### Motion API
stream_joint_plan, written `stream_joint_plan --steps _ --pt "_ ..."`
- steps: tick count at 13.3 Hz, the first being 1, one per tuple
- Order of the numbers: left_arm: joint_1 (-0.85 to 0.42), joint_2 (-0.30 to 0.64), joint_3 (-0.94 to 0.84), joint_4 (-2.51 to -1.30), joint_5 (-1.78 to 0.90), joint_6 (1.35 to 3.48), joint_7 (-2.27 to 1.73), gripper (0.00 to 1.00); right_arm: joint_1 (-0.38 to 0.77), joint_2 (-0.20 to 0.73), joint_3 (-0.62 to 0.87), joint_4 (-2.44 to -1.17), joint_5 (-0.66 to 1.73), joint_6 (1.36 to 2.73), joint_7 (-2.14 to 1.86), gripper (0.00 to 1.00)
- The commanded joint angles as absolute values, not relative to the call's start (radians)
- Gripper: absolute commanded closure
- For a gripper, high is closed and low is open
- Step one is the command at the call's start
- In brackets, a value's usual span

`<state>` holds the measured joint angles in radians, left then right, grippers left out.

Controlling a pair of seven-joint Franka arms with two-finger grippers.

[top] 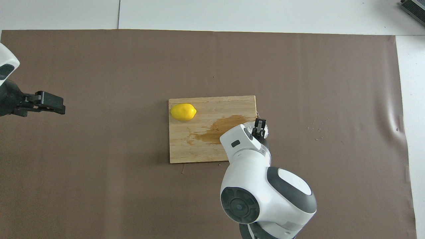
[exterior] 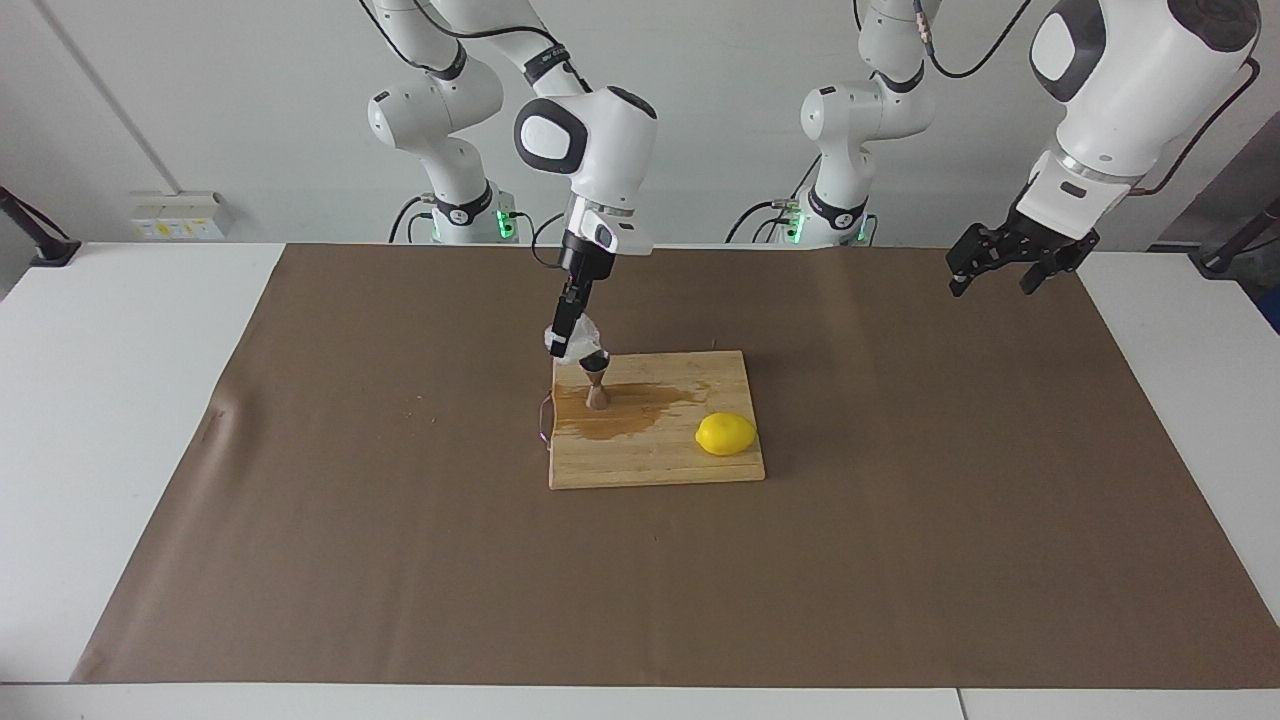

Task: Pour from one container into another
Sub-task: 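Tilt the clear cup with the right gripper into the metal cup, then turn the clear cup upright and carry it back with the right gripper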

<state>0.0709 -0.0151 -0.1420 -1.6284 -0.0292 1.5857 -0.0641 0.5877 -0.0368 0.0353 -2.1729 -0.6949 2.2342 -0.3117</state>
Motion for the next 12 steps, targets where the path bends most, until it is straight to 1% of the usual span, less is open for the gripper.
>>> stream_joint_plan --steps 1,5,10,12 --pt "0.072 -0.043 -0.14 -1.66 -0.04 1.595 -0.074 0.0 0.56 -0.026 0.041 -2.158 -0.628 2.241 -0.327 1.0" --pt "0.072 -0.043 -0.14 -1.66 -0.04 1.595 -0.074 0.0 0.528 -0.026 0.041 -2.158 -0.519 2.241 -0.389 1.0" --pt "0.072 -0.043 -0.14 -1.66 -0.04 1.595 -0.074 0.0 0.459 -0.028 0.04 -2.157 -0.292 2.244 -0.56 1.0" --pt "0.072 -0.043 -0.14 -1.66 -0.041 1.595 -0.074 0.0 0.428 -0.026 0.04 -2.16 -0.232 2.272 -0.619 1.0"
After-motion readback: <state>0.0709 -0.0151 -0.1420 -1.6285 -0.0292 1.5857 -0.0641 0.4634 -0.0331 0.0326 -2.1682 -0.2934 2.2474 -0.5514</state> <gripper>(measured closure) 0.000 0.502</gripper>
